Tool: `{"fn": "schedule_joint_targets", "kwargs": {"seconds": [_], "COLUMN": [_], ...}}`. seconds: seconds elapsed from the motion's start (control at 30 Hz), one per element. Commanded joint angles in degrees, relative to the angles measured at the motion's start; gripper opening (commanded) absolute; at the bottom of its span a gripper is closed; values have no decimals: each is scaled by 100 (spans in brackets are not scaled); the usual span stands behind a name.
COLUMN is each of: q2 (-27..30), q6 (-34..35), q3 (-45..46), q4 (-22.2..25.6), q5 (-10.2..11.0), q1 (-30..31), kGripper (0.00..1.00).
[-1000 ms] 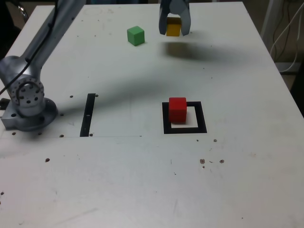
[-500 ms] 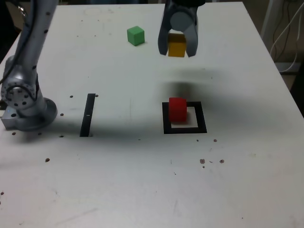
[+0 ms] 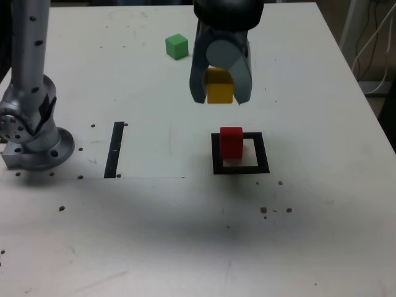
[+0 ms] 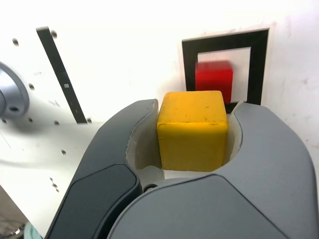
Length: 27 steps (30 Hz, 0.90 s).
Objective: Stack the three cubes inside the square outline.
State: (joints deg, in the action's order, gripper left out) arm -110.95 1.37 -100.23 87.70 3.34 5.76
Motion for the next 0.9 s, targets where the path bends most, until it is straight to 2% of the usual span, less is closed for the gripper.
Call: {"fn": "schedule_joint_targets", "kwargs": {"seconds": [0.0,0.27,0.43,0.87], "q2": [28,-119,-223,-354], "q6": [102,214,181,75], "q3": [80,567,880,1024], "q4": [-118,-880,-1224,-1395], "q5": [-39,-217,-251,-140], "q1": [31,65,65,66], "kGripper": [28,28,28,28]}}
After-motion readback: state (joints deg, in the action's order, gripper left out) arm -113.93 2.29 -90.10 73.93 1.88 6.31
